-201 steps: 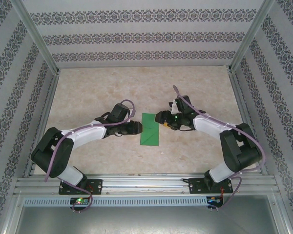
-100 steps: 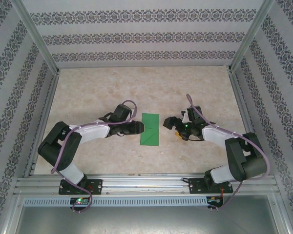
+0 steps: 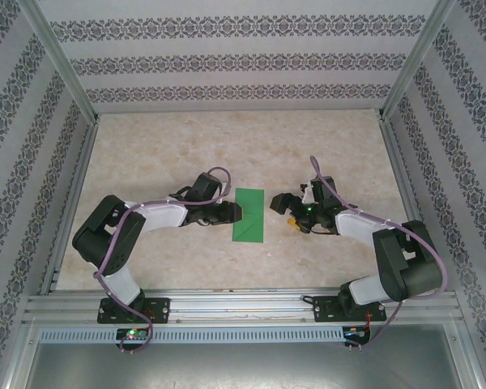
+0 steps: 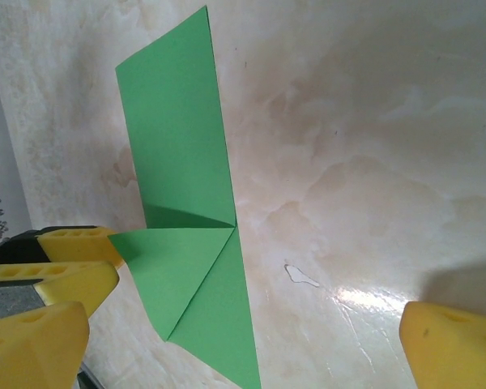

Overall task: Fold a paper plane with a square sheet of paper (fold left side to right side)
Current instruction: Turn over the paper at the center of the table.

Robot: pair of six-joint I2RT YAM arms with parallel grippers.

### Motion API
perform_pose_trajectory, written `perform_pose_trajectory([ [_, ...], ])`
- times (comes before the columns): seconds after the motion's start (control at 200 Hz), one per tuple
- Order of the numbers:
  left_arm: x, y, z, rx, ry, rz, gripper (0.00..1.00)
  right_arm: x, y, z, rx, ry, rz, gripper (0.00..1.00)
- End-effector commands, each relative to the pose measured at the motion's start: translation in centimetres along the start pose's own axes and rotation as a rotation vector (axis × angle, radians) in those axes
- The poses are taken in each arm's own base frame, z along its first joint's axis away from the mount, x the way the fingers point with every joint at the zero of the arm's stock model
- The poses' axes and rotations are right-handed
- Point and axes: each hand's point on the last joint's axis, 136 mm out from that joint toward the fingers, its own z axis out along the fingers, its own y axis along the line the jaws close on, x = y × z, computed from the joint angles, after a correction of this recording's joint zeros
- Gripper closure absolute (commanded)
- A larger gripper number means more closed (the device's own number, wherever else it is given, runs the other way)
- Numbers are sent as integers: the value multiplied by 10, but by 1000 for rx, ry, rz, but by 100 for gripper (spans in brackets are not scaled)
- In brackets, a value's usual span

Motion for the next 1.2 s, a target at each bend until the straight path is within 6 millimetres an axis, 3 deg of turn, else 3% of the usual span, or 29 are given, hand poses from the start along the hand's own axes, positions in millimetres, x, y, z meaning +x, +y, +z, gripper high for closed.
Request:
perform_pose_trajectory([
  [0.0, -14, -11, 3, 48, -17, 4, 62, -4, 2, 2, -20, 3, 7, 2],
  [0.28, -16, -15, 7, 72, -9, 2, 80, -4, 1, 3, -18, 5, 7, 2],
  [0.495, -22, -18, -6, 59, -59, 19, 89, -5, 9, 2, -48, 8, -7, 5],
  [0.704, -24, -17, -19, 52, -118, 5, 90, -4, 35, 4, -131, 31, -74, 17],
  [0.869, -23, -14, -21, 48, -132, -8, 90, 4, 53, 17, -158, 61, -135, 27],
  [1.194, -20, -8, -26, 18, -146, -17, 94, 13, 62, 48, -135, 103, -185, 36],
])
